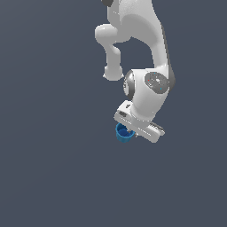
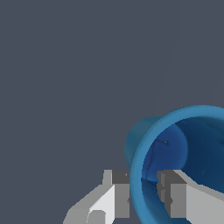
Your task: Pick up the object and move it to a goal position.
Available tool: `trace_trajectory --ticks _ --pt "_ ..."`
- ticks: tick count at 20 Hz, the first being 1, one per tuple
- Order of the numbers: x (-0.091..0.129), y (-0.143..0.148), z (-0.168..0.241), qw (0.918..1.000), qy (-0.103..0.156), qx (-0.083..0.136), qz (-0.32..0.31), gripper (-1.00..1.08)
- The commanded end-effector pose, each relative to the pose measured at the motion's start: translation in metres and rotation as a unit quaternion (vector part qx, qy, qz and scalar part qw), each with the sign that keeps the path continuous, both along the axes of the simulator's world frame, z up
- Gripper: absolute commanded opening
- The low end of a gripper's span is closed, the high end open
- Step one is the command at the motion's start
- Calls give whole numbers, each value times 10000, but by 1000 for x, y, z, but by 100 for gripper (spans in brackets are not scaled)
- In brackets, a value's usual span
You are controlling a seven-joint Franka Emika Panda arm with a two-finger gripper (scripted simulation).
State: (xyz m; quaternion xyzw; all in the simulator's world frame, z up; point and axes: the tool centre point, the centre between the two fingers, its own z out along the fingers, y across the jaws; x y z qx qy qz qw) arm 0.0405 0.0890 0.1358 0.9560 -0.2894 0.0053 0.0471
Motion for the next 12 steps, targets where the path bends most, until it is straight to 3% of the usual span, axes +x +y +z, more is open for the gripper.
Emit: trace_trajectory --ticks 1,12 --pt "13 4 17 10000 -13 3 0 -100" --pt "51 17 63 10000 -13 3 0 -100"
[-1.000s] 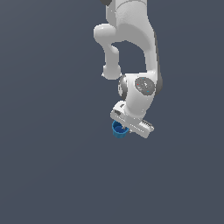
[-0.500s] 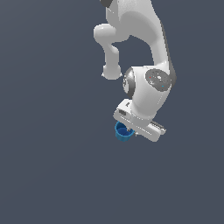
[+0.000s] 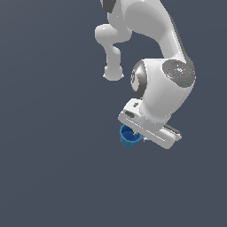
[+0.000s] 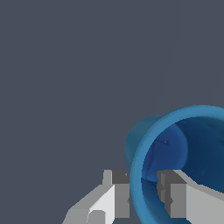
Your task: Pick up the object and move it to a goal position.
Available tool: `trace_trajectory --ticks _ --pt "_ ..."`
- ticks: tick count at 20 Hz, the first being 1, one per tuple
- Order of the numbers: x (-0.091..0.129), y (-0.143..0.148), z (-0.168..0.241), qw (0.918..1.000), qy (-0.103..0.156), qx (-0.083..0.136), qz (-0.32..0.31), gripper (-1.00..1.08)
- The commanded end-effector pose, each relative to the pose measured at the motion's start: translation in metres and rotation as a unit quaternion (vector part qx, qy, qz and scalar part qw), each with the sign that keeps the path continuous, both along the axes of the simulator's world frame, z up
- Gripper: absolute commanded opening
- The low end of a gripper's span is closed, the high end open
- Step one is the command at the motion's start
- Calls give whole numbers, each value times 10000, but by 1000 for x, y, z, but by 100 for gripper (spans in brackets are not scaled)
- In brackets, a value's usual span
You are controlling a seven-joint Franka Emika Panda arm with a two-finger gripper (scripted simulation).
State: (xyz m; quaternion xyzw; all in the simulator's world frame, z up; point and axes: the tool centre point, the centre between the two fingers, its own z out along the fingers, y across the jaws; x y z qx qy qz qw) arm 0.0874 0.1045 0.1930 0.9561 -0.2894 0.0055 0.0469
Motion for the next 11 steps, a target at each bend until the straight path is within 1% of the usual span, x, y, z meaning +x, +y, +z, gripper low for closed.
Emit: trace_trajectory --ticks 1,6,11 --pt "6 2 8 10000 -10 1 -1 -100" --pt "13 4 16 10000 -10 1 -1 -100" --pt "16 5 18 10000 -8 -1 0 -100"
